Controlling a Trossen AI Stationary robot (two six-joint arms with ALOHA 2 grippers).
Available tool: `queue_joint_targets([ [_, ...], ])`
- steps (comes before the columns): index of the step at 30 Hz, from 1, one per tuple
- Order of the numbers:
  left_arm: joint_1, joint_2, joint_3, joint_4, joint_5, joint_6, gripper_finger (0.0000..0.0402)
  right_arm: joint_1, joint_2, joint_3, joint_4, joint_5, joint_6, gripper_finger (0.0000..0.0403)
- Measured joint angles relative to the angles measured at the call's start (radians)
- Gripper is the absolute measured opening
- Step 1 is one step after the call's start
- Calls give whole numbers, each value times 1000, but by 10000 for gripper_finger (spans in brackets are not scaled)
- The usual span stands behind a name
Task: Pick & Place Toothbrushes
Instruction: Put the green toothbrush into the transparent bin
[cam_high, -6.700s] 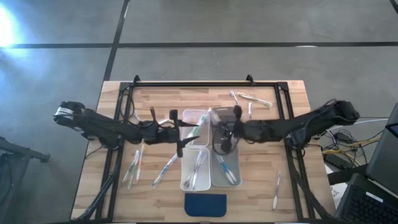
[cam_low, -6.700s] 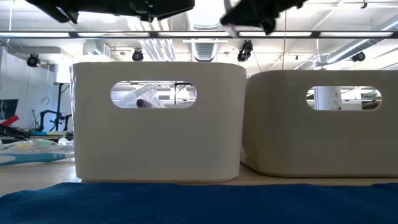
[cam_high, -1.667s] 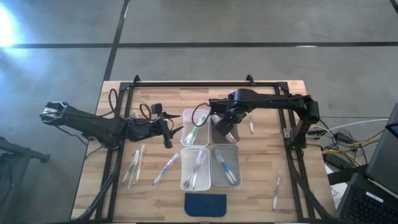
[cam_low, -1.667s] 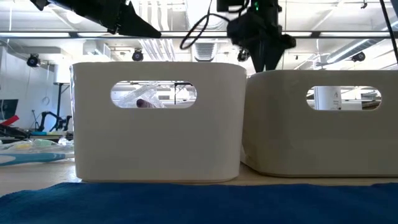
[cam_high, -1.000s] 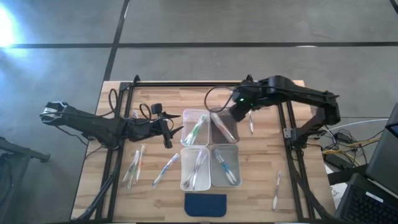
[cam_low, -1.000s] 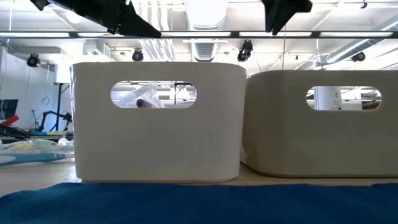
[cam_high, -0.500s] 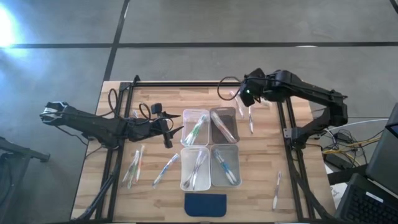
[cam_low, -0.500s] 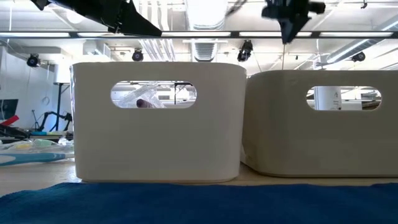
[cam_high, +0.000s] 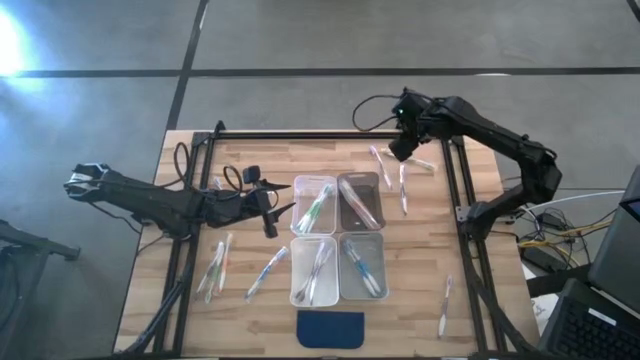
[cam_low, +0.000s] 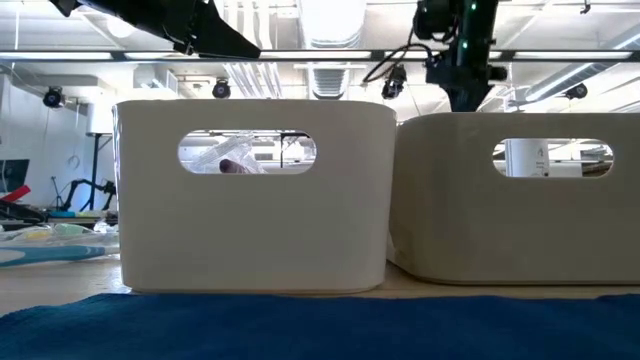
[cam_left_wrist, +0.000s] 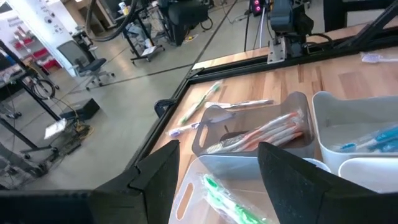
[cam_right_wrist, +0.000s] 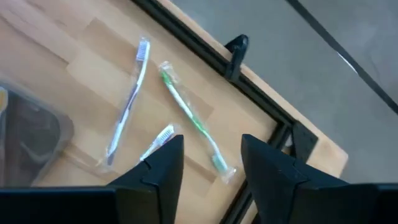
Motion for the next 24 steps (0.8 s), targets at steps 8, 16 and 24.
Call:
queue_joint_targets([
  [8, 0, -3, 1, 1, 0, -34, 222, -133, 55, -94, 82, -103, -264, 185],
  [16, 0, -3, 19, 1, 0, -35, 222, -224, 199, -155, 78, -109, -474, 165],
  [24, 0, -3, 19, 2, 0, -36, 222, -292, 337, -156, 77, -128, -565, 159],
])
